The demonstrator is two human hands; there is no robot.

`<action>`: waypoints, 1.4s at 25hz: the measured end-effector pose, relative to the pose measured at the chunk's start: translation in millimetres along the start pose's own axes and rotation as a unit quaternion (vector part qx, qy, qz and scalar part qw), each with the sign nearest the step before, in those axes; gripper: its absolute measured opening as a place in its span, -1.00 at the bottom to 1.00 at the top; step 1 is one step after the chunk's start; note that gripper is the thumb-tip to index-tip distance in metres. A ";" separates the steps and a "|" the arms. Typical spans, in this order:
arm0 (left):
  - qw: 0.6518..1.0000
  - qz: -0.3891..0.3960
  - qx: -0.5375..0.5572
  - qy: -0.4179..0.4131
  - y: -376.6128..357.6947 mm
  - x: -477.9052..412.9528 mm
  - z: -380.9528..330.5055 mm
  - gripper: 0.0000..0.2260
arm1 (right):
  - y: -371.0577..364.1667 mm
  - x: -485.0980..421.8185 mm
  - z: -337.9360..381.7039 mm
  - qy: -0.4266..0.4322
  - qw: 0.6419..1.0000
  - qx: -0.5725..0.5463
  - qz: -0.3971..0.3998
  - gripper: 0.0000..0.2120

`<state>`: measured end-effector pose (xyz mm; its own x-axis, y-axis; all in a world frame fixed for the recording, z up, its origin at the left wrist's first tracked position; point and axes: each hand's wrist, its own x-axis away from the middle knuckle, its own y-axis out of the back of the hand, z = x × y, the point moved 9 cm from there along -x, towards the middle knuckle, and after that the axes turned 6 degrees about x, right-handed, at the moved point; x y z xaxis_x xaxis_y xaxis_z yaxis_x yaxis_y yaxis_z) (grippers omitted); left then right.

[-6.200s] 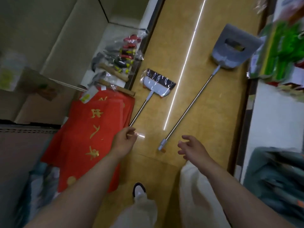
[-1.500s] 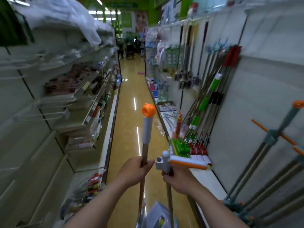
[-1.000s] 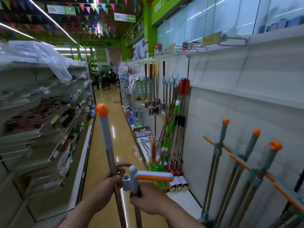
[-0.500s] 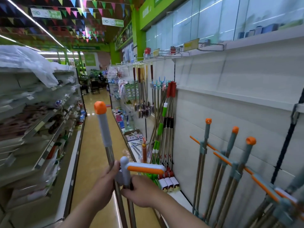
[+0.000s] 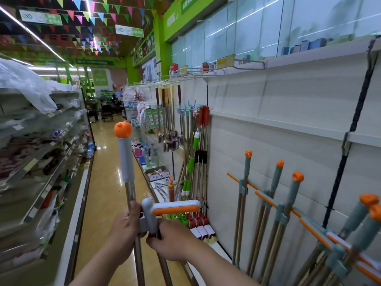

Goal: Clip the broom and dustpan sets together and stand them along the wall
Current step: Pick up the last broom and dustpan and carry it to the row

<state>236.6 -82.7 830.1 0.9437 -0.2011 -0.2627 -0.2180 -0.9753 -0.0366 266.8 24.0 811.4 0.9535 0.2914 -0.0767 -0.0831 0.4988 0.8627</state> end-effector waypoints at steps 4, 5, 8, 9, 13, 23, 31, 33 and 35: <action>1.000 0.011 -0.013 0.006 -3.7 -0.5 4.5 -0.16 | 0.6 -0.4 -1.4 0.003 1.000 -0.014 0.006 -0.74; 1.000 0.015 -0.011 0.005 -4.7 -0.6 3.6 -0.15 | 2.1 -0.6 -0.7 0.003 1.000 -0.021 0.007 -0.73; 0.999 0.036 0.017 0.005 -8.7 -3.3 1.6 -0.14 | 9.0 -3.6 1.1 0.004 0.999 -0.035 0.004 -0.75; 0.999 0.044 0.030 0.003 -11.0 -3.6 -0.7 -0.17 | 11.4 -4.4 2.3 0.006 0.999 -0.037 0.002 -0.75; 0.996 0.061 0.062 0.013 -15.0 -5.7 -8.4 -0.31 | 16.9 -5.5 5.4 0.016 0.998 -0.069 -0.002 -0.74; 0.995 0.074 0.062 0.016 -23.6 -6.3 -33.0 -0.70 | -26.8 6.7 -32.5 -0.072 0.956 -0.280 -0.040 -0.50; 0.999 0.035 0.038 0.014 -39.6 -1.6 -37.1 -0.71 | -45.4 2.6 -29.3 -0.081 0.933 -0.346 -0.050 -0.75; 1.000 -0.007 0.029 0.002 -36.7 -1.6 -38.7 -0.75 | -44.9 2.8 -31.8 -0.088 0.937 -0.325 -0.089 -0.65; 0.998 -0.049 0.028 -0.019 -34.4 -1.5 -42.4 -0.77 | -39.4 3.0 -28.0 -0.084 0.952 -0.268 -0.121 -0.68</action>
<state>253.2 -52.7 872.6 0.9509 -0.1010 -0.2926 -0.1404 -0.9832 -0.1170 264.8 28.2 763.2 0.9927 0.0038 -0.1210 0.0512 0.8925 0.4481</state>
